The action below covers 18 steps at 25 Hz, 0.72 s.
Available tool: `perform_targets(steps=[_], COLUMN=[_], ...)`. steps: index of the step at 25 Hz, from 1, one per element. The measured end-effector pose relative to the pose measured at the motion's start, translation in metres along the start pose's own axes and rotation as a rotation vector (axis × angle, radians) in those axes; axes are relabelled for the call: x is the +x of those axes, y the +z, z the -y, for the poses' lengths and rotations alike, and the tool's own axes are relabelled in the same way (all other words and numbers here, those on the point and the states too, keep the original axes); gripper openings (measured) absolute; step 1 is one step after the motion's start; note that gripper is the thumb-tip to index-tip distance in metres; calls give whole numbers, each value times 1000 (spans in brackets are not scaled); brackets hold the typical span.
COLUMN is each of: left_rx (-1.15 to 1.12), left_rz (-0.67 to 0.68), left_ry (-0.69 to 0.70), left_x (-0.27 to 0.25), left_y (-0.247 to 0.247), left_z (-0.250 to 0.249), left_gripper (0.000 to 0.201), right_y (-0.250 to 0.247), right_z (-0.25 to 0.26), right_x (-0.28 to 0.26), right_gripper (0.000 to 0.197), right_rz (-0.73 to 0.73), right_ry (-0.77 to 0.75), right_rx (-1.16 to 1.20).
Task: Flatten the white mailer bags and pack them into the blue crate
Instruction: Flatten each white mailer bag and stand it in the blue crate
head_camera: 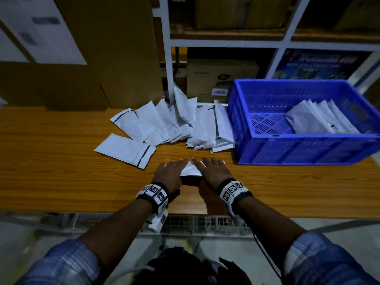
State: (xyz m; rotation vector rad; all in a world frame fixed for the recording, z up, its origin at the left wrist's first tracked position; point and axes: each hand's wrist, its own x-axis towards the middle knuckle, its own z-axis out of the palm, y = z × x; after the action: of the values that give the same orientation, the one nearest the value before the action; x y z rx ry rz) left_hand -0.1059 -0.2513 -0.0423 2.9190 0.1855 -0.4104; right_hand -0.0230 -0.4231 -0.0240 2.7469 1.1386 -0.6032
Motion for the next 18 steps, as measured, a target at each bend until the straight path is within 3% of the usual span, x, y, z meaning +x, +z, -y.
perform_targets(steps=[6, 11, 18], left_rx=[-70, 64, 213], left_rz=[-254, -423, -604], left_ry=[66, 185, 449], left_x=[24, 54, 113], left_y=[-54, -122, -213], left_z=[23, 33, -39], left_gripper=[87, 80, 80], right_y=[-73, -131, -178], right_z=[8, 10, -62], right_x=[8, 8, -17], right_gripper=[69, 80, 81], right_rz=[-215, -419, -550], right_ry=[26, 134, 350], right_rx=[-124, -172, -141])
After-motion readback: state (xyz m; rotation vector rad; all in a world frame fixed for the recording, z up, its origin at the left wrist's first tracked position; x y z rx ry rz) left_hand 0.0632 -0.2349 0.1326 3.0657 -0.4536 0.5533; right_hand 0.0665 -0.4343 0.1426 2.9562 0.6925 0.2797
